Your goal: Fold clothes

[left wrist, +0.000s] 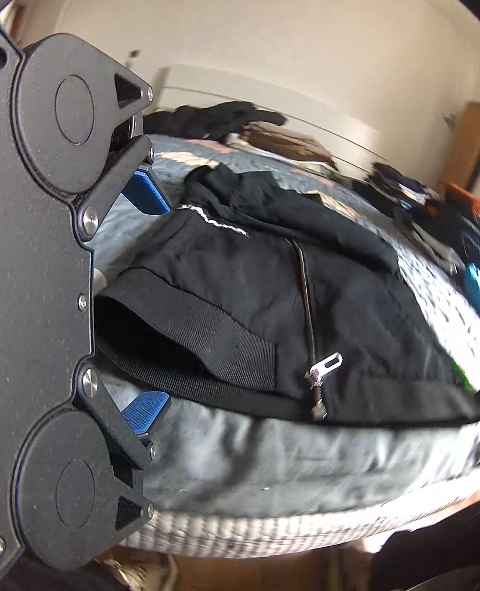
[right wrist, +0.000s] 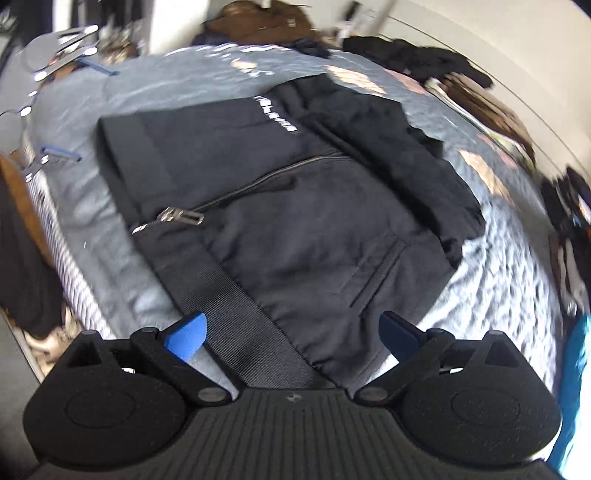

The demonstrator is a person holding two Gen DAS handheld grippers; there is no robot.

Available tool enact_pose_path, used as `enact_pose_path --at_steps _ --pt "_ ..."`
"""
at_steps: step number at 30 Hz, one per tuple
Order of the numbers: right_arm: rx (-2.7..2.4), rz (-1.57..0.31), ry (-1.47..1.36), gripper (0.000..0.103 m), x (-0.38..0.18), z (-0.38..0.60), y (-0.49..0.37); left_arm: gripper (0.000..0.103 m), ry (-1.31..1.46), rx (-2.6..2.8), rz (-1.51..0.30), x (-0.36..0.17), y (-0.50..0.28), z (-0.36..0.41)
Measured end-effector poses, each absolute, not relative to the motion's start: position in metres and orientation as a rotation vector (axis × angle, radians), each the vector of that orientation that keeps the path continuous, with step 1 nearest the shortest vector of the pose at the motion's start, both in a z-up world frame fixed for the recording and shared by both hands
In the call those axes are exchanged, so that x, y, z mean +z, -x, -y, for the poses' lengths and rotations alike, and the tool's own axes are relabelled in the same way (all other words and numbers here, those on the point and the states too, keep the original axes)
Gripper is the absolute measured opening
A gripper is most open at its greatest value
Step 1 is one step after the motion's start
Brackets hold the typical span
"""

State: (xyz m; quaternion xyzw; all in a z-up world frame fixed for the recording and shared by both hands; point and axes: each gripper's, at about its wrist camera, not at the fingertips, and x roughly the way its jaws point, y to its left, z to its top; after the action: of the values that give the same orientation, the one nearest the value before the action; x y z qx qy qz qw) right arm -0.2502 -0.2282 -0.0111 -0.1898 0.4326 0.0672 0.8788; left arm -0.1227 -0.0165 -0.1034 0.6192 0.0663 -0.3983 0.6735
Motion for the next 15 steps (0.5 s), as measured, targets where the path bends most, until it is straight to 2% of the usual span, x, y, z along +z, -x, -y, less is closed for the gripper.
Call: enact_pose_path --at_steps 5,15 --pt "0.169 -0.909 0.571 0.100 -0.026 0.213 0.253 0.103 -1.472 -0.896 -0.141 -0.126 0.114 0.017" --pt "0.195 -0.930 0.605 0.100 -0.040 0.210 0.249 0.103 -1.523 -0.867 0.003 -0.151 0.109 0.027"
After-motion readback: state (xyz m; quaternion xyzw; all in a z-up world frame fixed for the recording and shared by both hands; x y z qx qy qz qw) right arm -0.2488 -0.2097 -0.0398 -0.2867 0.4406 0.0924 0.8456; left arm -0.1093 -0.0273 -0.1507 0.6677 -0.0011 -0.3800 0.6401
